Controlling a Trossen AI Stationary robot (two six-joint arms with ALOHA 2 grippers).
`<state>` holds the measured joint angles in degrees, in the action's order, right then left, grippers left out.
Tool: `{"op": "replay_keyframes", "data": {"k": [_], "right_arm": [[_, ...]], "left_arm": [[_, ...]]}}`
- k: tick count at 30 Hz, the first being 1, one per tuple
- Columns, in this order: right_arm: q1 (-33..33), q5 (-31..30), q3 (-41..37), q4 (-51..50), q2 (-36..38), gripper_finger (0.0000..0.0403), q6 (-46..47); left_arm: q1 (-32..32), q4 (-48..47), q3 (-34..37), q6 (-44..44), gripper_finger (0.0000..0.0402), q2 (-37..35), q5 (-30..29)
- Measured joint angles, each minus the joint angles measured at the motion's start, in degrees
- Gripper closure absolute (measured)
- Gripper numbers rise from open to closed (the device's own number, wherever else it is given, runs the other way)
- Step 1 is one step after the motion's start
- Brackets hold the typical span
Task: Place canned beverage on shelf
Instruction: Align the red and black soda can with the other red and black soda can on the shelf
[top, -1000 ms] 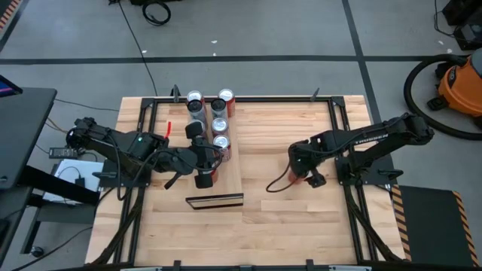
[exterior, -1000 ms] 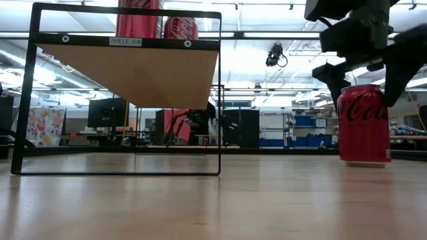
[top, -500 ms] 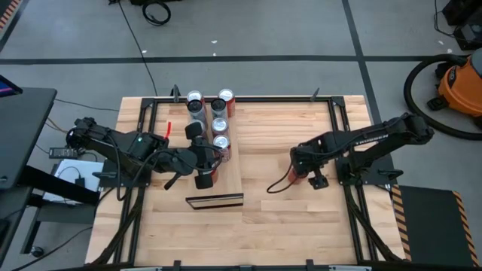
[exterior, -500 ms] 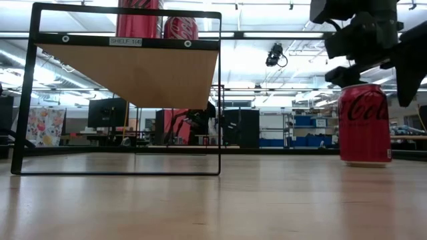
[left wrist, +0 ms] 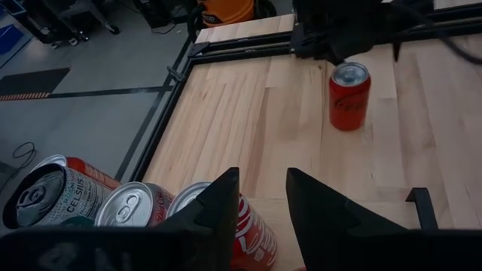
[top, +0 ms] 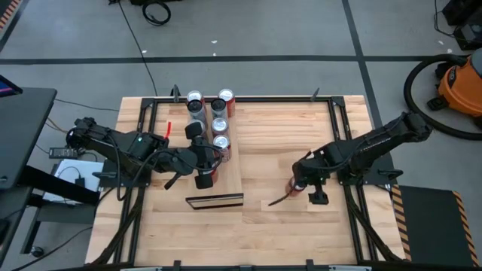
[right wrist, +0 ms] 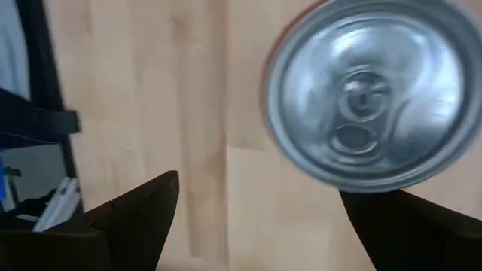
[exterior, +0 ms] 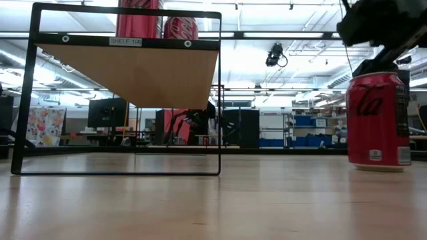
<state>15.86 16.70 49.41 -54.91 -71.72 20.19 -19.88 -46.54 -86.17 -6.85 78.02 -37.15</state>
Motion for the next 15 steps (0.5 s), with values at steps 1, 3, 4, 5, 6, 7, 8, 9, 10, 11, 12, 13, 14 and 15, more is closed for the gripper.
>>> {"op": "replay_keyframes", "data": {"k": [1,3,4,5,6,7,8,9,10,11,12,13,14,15], "right_arm": [[0.84,0.07,0.0,0.98,0.0,0.0028,0.37],[2.38,0.57,0.0,3.35,0.0,0.0028,0.43],[3.1,1.06,0.0,4.77,0.0,0.0028,0.2],[3.78,1.29,0.0,6.34,0.0,0.0028,-0.41],[4.38,1.36,0.0,7.54,0.0,0.0028,-0.91],[4.94,1.35,0.04,7.97,0.0,0.0028,-1.11],[5.35,1.34,0.04,7.78,0.02,0.0028,-1.12],[5.6,1.31,0.04,7.34,0.02,0.0028,-1.14],[5.75,1.13,0.04,6.8,0.02,0.0028,-1.14],[5.79,0.6,0.04,6.04,0.02,0.0028,-0.81],[5.81,-0.55,0.04,5.05,0.02,0.0028,0.19],[5.78,-2.12,0.04,4.06,0.02,0.0028,1.87],[5.75,-3.84,0.04,3.22,0.02,0.0028,3.7],[5.73,-5.9,0.04,2.8,0.02,0.0028,5.4]], "left_arm": [[0.0,0.0,0.0,0.0,0.0281,0.0,0.0],[0.0,0.0,0.0,0.0,0.0281,0.0,0.0],[0.0,0.0,0.0,0.0,0.0281,0.0,0.0],[0.0,0.0,0.0,0.0,0.0281,0.0,0.0],[0.0,0.0,0.0,0.02,0.0281,0.0,0.0],[0.0,0.0,0.0,0.07,0.0281,0.0,0.0],[0.0,0.0,0.0,0.07,0.0281,0.0,0.0],[0.0,0.0,0.0,0.07,0.0281,0.0,0.0],[0.0,0.0,0.0,0.09,0.0281,-0.02,0.0],[0.0,0.0,0.0,0.12,0.0281,0.0,0.0],[0.0,0.0,0.0,0.13,0.0281,0.0,0.0],[0.0,0.0,0.0,0.13,0.0281,-0.01,0.0],[0.0,0.0,0.0,0.13,0.0281,0.0,0.0],[0.0,0.0,0.0,0.13,0.0281,0.0,0.0]]}}
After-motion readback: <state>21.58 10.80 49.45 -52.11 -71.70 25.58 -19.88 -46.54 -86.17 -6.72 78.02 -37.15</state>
